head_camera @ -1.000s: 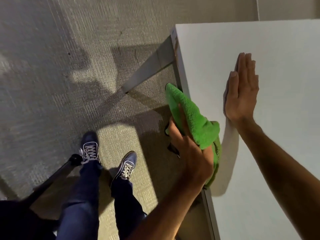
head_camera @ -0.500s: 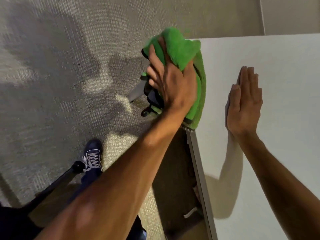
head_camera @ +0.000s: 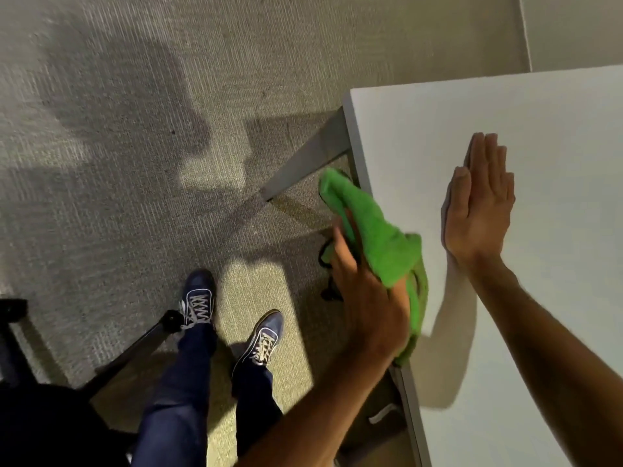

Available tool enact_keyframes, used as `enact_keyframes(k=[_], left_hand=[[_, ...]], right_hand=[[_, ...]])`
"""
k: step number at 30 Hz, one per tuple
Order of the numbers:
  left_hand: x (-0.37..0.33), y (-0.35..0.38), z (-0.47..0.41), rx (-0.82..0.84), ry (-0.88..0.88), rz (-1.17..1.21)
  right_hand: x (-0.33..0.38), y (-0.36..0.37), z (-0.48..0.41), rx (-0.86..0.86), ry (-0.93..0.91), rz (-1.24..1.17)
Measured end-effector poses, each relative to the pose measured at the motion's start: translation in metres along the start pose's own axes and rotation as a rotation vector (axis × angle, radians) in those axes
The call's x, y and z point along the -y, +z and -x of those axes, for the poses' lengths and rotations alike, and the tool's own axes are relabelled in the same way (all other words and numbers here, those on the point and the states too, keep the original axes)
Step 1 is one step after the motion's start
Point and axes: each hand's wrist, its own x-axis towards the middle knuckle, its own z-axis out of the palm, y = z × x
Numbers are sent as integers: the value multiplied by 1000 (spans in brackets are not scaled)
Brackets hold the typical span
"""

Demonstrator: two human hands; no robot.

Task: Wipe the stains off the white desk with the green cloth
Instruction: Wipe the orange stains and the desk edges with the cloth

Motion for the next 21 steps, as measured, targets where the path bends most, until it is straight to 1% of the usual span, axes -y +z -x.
enact_keyframes(k=[1, 2, 4, 6, 8, 10, 13, 17, 19, 21], left_hand=[[3, -2, 8, 19, -64, 27], [4, -3, 11, 26, -87, 29], [0, -5, 2, 31, 15, -37], [-5, -2, -19, -4, 132, -133], [-17, 3, -49, -73, 102, -151], [-33, 5, -79, -100, 52, -184], [-49, 2, -119, -144, 106, -288], [-67, 0, -169, -180, 122, -300], [-70, 0, -178, -179, 121, -276], [-66, -1, -170, -176, 111, -263]], right_hand=[[0, 0, 0, 0, 1, 0], [-1, 0, 0, -1, 2, -2], [-1, 0, 0, 0, 0, -10], [-1, 0, 0, 6, 2, -9], [0, 0, 0, 7, 3, 0], [1, 0, 0, -3, 2, 4], [3, 1, 0, -14, -5, 3], [0, 5, -1, -26, -20, 15], [-1, 6, -1, -27, -21, 10], [0, 6, 0, -25, -21, -3]])
